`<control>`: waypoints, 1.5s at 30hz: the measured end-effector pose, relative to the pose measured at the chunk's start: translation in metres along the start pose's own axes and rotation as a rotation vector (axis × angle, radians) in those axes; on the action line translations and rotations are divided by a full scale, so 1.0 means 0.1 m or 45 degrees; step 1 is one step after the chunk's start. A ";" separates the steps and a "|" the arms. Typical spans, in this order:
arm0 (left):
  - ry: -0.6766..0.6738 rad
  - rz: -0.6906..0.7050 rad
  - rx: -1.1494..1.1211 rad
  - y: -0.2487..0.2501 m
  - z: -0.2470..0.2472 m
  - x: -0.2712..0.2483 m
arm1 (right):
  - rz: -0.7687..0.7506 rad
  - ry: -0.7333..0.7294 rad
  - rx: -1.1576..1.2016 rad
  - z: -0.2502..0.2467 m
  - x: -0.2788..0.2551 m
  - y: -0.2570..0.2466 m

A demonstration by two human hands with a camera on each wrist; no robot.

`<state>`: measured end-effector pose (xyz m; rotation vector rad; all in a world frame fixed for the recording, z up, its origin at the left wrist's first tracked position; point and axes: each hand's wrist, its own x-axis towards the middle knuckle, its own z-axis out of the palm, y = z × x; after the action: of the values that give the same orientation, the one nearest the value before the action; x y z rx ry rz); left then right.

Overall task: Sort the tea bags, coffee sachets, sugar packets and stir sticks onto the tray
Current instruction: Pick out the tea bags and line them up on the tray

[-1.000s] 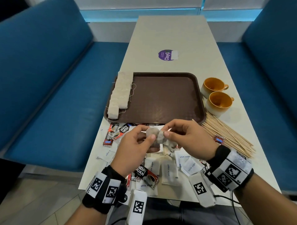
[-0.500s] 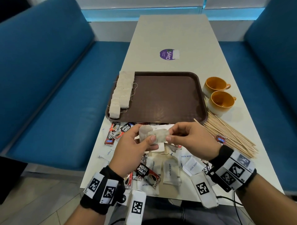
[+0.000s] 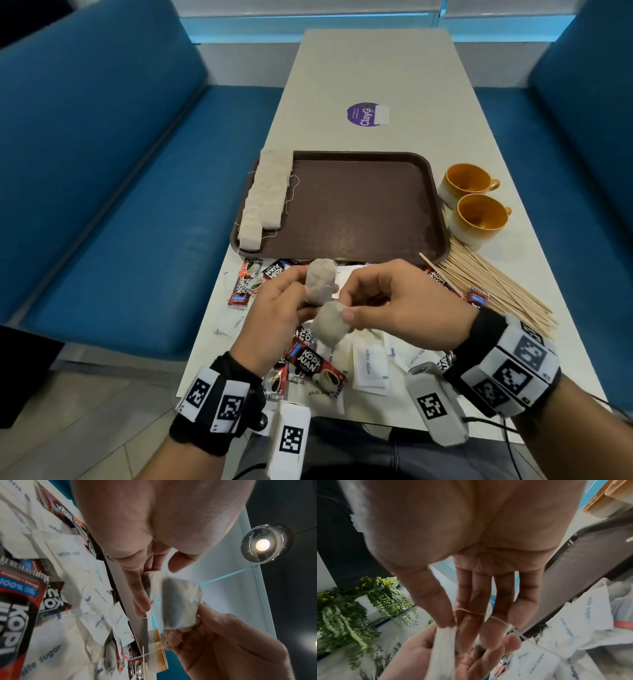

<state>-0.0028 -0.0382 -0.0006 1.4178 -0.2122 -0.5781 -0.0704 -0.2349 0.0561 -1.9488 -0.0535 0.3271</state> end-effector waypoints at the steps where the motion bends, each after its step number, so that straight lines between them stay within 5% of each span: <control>1: -0.037 -0.003 0.002 0.01 0.00 -0.01 | 0.013 -0.007 -0.040 0.01 0.02 0.02; 5: -0.152 0.010 0.075 -0.01 0.03 -0.04 | 0.077 0.206 -0.110 0.03 0.10 0.13; 13: -0.015 0.097 0.823 -0.07 -0.03 0.02 | 0.193 0.435 -0.288 -0.06 0.11 0.41; 18: -0.378 -0.001 1.236 -0.04 0.06 -0.02 | 0.363 0.139 -0.589 0.03 0.09 0.55; 21: -0.387 -0.068 1.378 -0.06 0.07 -0.05 | 0.341 0.066 -0.791 0.14 0.07 0.62; 32: -0.251 -0.088 1.317 -0.03 0.01 -0.12 | 0.308 0.054 -0.998 0.24 0.15 0.57; 40: 0.095 0.085 1.000 -0.04 -0.16 -0.09 | 0.186 0.083 -1.267 0.29 0.23 0.55; 45: 0.165 0.056 0.838 -0.09 -0.25 -0.05 | 0.235 0.144 -0.959 0.18 0.22 0.59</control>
<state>0.0020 -0.0147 -0.0128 2.0736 -0.3487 -0.3885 -0.0604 -0.2376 -0.0082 -2.7261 0.0920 0.3462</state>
